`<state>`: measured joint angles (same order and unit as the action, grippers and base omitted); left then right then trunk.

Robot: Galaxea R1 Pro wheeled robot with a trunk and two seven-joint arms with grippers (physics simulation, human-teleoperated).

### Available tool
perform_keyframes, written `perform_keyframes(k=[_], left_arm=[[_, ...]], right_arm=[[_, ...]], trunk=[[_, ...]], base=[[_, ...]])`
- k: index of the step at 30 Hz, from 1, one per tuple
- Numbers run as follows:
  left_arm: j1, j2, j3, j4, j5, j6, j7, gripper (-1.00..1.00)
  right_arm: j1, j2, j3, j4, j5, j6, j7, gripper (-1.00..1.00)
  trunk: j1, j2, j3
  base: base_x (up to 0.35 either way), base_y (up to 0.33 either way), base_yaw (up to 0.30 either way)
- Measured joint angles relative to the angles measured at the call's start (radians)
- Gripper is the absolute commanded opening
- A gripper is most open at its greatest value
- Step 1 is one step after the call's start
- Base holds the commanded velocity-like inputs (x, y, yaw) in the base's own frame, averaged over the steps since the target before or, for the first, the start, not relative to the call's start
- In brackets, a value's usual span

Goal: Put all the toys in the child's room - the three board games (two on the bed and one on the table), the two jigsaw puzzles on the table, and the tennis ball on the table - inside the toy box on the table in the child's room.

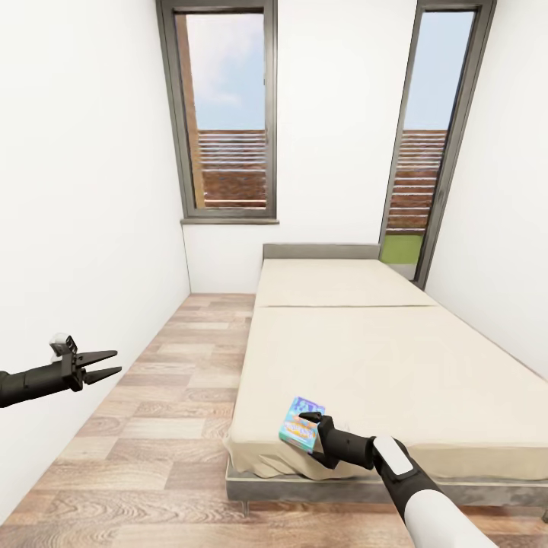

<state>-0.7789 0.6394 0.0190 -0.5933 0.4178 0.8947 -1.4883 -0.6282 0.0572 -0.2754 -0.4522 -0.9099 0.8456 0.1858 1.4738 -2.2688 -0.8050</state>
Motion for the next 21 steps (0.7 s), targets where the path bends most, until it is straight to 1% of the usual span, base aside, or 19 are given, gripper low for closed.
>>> perform_keyframes(k=[1,2,5,6,8,21], left_arm=[[0.000,0.000,0.000,0.000,0.000,0.000,0.000,1.00],[0.000,0.000,0.000,0.000,0.000,0.000,-0.001,1.00],[0.000,0.000,0.001,0.000,0.000,0.001,-0.001,1.00],[0.000,0.000,0.001,0.000,0.001,0.001,-0.001,1.00],[0.000,0.000,0.001,0.000,0.000,0.001,-0.001,1.00],[0.000,0.000,0.002,0.000,0.001,0.000,-0.002,1.00]], right_arm=[[0.000,0.000,0.000,0.000,0.000,0.000,0.000,1.00],[0.000,0.000,0.000,0.000,0.001,0.000,0.001,-1.00],[0.000,0.000,0.000,0.000,0.001,0.000,0.001,-1.00],[0.000,0.000,0.000,0.000,-0.006,0.000,0.002,-1.00],[0.000,0.000,0.001,0.000,0.000,0.000,0.003,-1.00],[0.000,-0.001,0.000,0.000,-0.001,0.000,0.003,-1.00]], trunk=[[-0.004,0.007,0.003],[-0.004,0.007,0.003],[-0.004,0.007,0.003],[-0.004,0.007,0.003],[-0.004,0.007,0.003],[-0.004,0.007,0.003]], base=[[0.000,0.000,0.000],[0.000,0.000,0.000],[0.000,0.000,0.000],[0.000,0.000,0.000],[0.000,0.000,0.000],[0.000,0.000,0.000]])
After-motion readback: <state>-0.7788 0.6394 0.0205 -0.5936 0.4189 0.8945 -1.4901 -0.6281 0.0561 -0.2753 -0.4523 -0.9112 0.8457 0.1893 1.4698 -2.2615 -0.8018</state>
